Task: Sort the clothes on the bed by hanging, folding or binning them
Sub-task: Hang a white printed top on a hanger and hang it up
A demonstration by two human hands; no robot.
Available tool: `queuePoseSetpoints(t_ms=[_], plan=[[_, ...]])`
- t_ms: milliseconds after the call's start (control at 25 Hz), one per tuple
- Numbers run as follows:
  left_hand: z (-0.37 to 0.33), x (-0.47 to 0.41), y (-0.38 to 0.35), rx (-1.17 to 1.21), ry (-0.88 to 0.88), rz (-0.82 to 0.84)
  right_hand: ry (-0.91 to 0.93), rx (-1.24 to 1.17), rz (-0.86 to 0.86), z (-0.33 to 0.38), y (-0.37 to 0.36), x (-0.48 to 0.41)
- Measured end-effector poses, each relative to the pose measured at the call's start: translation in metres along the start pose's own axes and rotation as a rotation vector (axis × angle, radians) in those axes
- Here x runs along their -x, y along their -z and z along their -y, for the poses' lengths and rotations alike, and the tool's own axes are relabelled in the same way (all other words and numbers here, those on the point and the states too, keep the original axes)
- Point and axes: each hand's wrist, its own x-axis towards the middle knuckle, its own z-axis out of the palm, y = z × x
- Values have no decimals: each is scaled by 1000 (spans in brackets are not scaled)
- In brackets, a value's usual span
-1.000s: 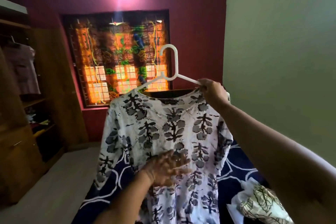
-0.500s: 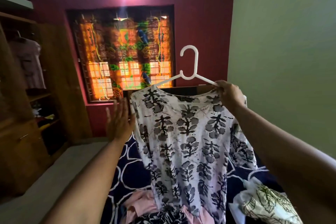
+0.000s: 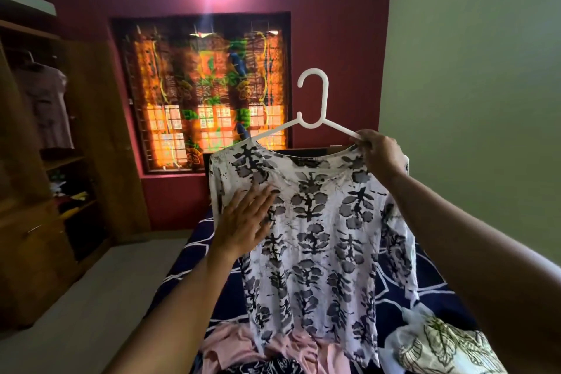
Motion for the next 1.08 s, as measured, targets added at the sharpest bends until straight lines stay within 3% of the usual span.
queuePoseSetpoints(t_ms=[120, 200, 320, 400, 480, 560, 680, 760, 800, 880, 1000, 1080], plan=[[-6, 37, -27, 49, 73, 268, 10, 4, -13, -5, 9, -8], [-15, 40, -23, 102, -84, 274, 7, 29, 2, -10, 11, -12], [-45, 2, 4, 83, -349, -71, 3, 48, 32, -15, 12, -10], [-71, -30, 19, 110, -380, -280, 25, 45, 49, -13, 8, -5], [-98, -49, 30, 142, -378, -358, 36, 10, 63, -8, 3, 2], [-118, -56, 31, 89, -358, -252, 34, -45, 80, -7, 3, 5], [-123, -37, -6, -86, -451, 109, 48, -62, 94, -10, 8, 6], [-114, -13, -25, -158, -586, 106, 45, -25, 93, -17, 12, 5], [-108, -2, -27, -145, -599, 21, 37, -2, 93, -21, 14, 6], [-94, 12, -20, -18, -485, -219, 36, 33, 96, -30, 16, 10], [-76, 8, 28, 96, 88, -456, 45, 45, 127, -39, 13, 20], [-59, -8, 56, 141, 414, -479, 62, 29, 160, -42, 7, 28]])
